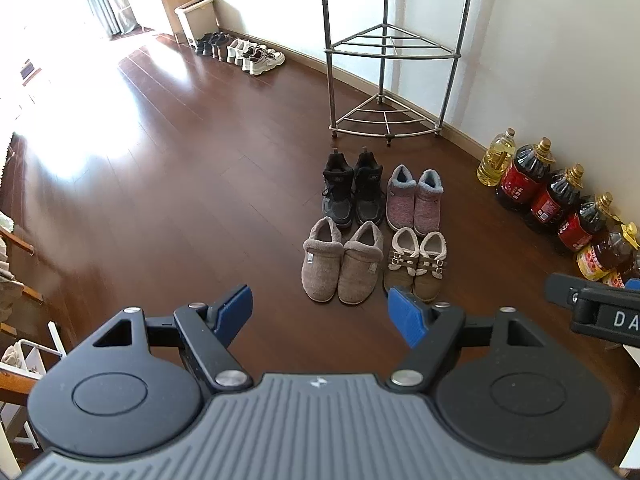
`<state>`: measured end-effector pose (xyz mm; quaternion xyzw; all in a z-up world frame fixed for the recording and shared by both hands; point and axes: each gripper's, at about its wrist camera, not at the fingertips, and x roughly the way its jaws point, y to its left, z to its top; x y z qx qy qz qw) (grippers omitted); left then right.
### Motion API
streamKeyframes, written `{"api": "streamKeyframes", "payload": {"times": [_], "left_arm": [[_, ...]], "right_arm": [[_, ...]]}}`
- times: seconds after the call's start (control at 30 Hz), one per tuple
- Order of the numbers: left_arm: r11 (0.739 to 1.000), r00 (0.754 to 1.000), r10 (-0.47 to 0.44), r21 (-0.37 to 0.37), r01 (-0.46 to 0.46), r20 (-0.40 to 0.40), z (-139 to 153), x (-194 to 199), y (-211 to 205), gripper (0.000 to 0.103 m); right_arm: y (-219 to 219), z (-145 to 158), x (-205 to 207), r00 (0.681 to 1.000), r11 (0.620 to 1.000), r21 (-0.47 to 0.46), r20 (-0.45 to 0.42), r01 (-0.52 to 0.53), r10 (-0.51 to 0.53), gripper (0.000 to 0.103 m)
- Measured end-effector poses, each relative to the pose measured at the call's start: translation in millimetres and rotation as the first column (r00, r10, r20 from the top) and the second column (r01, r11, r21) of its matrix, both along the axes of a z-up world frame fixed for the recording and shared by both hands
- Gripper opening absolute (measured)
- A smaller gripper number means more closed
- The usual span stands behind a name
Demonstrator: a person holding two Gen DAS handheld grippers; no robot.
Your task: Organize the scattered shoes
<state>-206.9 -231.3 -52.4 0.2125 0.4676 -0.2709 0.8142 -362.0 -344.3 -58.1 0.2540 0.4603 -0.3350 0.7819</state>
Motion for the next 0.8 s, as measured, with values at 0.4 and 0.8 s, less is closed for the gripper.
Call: {"api": "streamKeyframes", "payload": {"times": [0.4,0.8], "left_arm": [[0.999,1.0,0.029,0.031,-0.029,-0.003,-9,-17,-40,0.077],[0.994,0.994,0.096,0.057,-0.094,-0.047,-42,-29,-59,0.077]], "right_arm": [[-46,-11,-7,0.998,0.997,0.032,-0.002,-0.068,0.068,0.101],[-89,-41,-41,0.993,0.992,0.073,-0.046,-0.104,0.108,0.101]]}}
